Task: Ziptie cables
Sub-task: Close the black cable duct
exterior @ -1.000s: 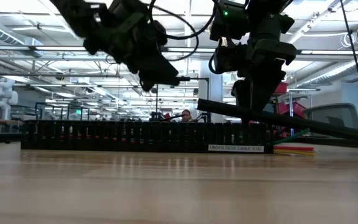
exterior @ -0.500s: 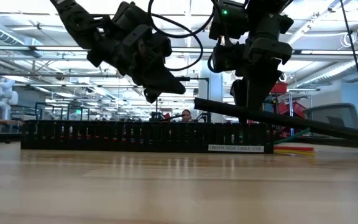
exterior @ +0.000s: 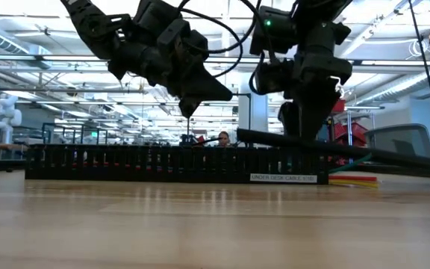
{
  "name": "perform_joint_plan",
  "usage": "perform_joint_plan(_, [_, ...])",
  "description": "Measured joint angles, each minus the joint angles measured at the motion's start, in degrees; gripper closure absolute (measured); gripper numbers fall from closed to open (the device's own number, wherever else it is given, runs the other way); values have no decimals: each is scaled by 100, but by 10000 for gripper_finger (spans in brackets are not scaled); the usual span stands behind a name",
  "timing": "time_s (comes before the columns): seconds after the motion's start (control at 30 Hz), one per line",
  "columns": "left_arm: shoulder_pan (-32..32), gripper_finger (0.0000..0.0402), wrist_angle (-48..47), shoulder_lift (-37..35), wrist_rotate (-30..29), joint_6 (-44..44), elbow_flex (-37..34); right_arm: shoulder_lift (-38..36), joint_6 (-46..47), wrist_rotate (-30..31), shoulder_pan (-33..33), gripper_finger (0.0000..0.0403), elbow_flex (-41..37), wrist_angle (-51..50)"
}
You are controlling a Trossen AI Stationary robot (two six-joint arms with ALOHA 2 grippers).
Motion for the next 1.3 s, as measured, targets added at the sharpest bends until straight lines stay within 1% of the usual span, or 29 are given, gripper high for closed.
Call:
perform_joint_plan(0.23, [-106, 401, 40, 0, 0, 67, 2, 88, -59, -41, 0, 160, 0, -27])
perform_joint_plan(0.47, [-122, 401, 39, 7, 0, 554, 2, 93, -144, -104, -2, 160, 0, -18])
perform_joint_plan(0.57, [-150, 401, 57, 157, 11, 635, 7, 95, -150, -108, -4, 160, 0, -14])
perform_joint_plan(0.67, [-195, 402, 27, 455, 28, 602, 66, 97, -150, -109, -4, 160, 0, 1])
perform_joint_plan(0.9, [-416, 402, 59, 978, 44, 604, 677, 97, -151, -107, -4, 160, 0, 5])
perform_joint_plan(1.03, [-496, 402, 55, 1148, 33, 604, 828, 99, -152, -109, -2, 160, 0, 5])
perform_joint_plan(1.2, [-575, 402, 41, 1401, -199, 599, 831, 99, -151, -116, -2, 160, 0, -13])
perform_joint_plan(1.3, [-611, 402, 35, 1410, -325, 602, 831, 99, -150, -114, -2, 160, 0, -13])
